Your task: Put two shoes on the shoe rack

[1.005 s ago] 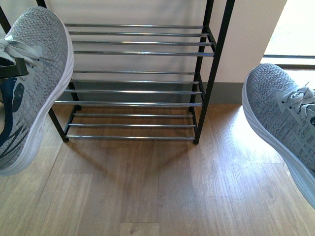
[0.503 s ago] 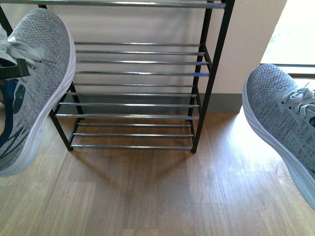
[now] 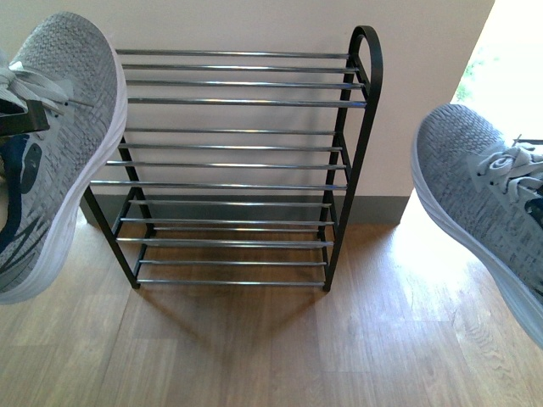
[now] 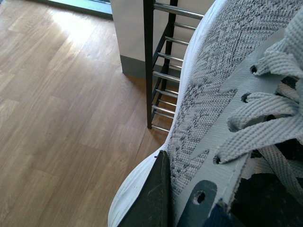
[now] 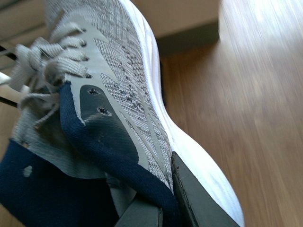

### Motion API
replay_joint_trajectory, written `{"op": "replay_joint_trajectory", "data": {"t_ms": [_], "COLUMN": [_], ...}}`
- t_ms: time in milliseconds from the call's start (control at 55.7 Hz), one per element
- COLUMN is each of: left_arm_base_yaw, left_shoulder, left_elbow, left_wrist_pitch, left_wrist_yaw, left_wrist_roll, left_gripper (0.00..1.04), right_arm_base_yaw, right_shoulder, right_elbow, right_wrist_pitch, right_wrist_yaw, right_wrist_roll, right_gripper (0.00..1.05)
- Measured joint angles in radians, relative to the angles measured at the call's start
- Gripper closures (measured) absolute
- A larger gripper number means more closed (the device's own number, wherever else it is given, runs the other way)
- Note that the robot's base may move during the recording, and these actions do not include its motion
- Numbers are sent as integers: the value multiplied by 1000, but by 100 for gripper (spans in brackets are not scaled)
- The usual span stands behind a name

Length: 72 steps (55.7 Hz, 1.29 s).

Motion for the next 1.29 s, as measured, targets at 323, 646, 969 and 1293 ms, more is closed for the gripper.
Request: {"op": "replay_joint_trajectory", "data": {"t_ms": [323,646,969,1293], "left_arm_base_yaw": [0,0,0,0], "left_shoulder": [0,0,0,0], "left_elbow": [0,0,0,0], "left_wrist_pitch": [0,0,0,0], "left_wrist_yaw": [1,2,2,1], "left_wrist_roll": [0,0,0,0], "left_gripper": [104,104,104,104], "right_arm_base_yaw": [213,505,593,579], "right_shoulder": [-68,208,516,814], "right_elbow": [155,698,1184,1627], "right_wrist_pitch": [150,-270,-620,-890], "right_wrist_yaw": [157,437,615,736], "right_wrist_roll": [15,167,319,492], "right_gripper": [104,104,104,104]}}
